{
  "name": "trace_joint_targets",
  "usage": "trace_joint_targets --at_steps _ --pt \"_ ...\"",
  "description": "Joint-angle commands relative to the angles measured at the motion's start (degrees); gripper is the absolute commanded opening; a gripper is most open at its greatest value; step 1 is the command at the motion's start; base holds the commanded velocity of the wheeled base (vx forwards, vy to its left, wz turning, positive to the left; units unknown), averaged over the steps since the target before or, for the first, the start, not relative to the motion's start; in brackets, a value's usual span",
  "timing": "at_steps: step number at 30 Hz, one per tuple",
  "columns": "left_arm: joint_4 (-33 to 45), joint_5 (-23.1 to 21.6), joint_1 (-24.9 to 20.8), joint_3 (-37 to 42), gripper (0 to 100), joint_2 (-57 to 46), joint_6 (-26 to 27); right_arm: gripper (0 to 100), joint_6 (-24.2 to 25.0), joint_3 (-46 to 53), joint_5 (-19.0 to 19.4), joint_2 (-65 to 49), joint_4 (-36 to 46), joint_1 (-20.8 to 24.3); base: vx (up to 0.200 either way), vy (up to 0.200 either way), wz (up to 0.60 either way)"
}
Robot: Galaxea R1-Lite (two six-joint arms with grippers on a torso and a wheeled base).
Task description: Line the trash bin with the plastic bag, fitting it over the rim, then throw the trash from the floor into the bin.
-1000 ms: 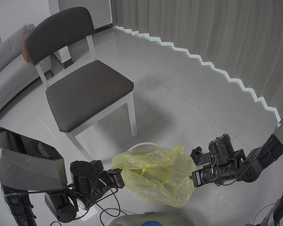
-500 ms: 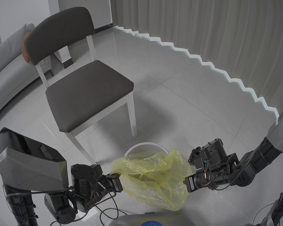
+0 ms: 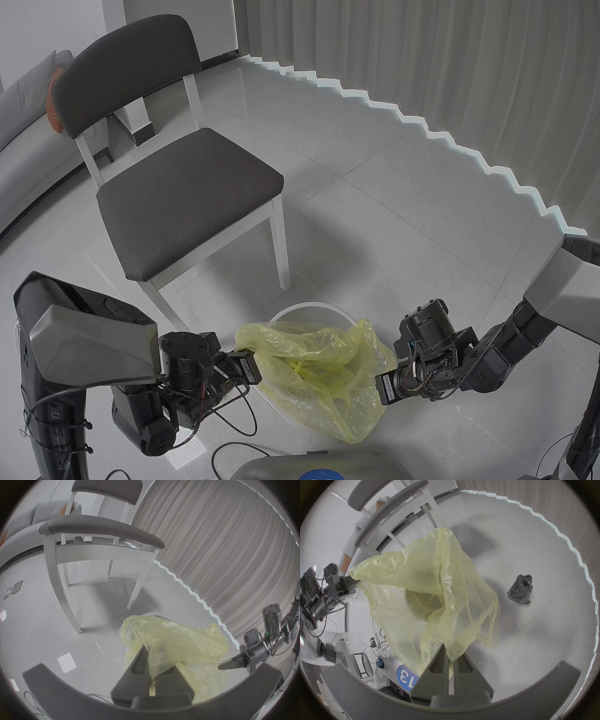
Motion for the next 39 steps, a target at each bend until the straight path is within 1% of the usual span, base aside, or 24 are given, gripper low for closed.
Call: trace_joint_targets --at_steps 1,2,4,9,11,17,22,25,31,36,39 --pt "-0.8 -0.3 1.0 -6.0 0 4.4 0.3 0 -0.1 -3.1 0.0 1.7 0.1 -2.2 0.0 0.0 0.0" --pt "-0.8 -0.3 1.0 -6.2 0 4.6 0.4 0 -0.1 -3.2 0.0 1.7 0.1 -2.2 0.0 0.0 0.0" --pt "-0.8 -0.3 1.3 -8.4 0 6.4 1.1 0 -0.1 -4.8 0.0 1.8 0.4 -3.6 0.0 0.0 0.0" --pt "-0.8 -0.4 3.6 -9.6 0 8.3 1.0 0 -0.1 -6.7 0.1 1.4 0.5 -6.4 0.0 0.0 0.0" --pt "-0.9 -0.4 4.4 -9.3 0 8.7 0.9 0 -0.1 -6.8 0.2 1.3 0.5 -6.8 0.0 0.0 0.0" --pt "-0.9 -0.5 5.4 -7.1 0 7.6 0.4 0 -0.1 -6.3 0.0 1.5 0.6 -5.6 0.0 0.0 0.0" --pt "-0.9 -0.3 4.6 -1.8 0 3.8 0.6 0 0.0 -7.1 -0.1 2.4 0.6 -2.9 0.0 0.0 0.0" --pt "-0.9 -0.4 5.0 -0.8 0 3.3 0.6 0 0.0 -7.7 -0.4 3.6 0.5 -2.3 0.0 0.0 0.0" --pt "-0.9 -0.9 5.5 -4.2 0 5.6 0.3 0 -0.1 -8.5 -0.8 5.8 0.4 -2.9 0.0 0.0 0.0" --pt "-0.8 -1.1 4.7 -8.9 0 7.2 0.7 0 -0.2 -8.7 -0.8 7.0 0.6 -5.2 0.0 0.0 0.0" --pt "-0.9 -1.1 4.1 -10.3 0 8.3 0.7 0 -0.2 -8.5 -0.9 7.6 0.7 -6.3 0.0 0.0 0.0"
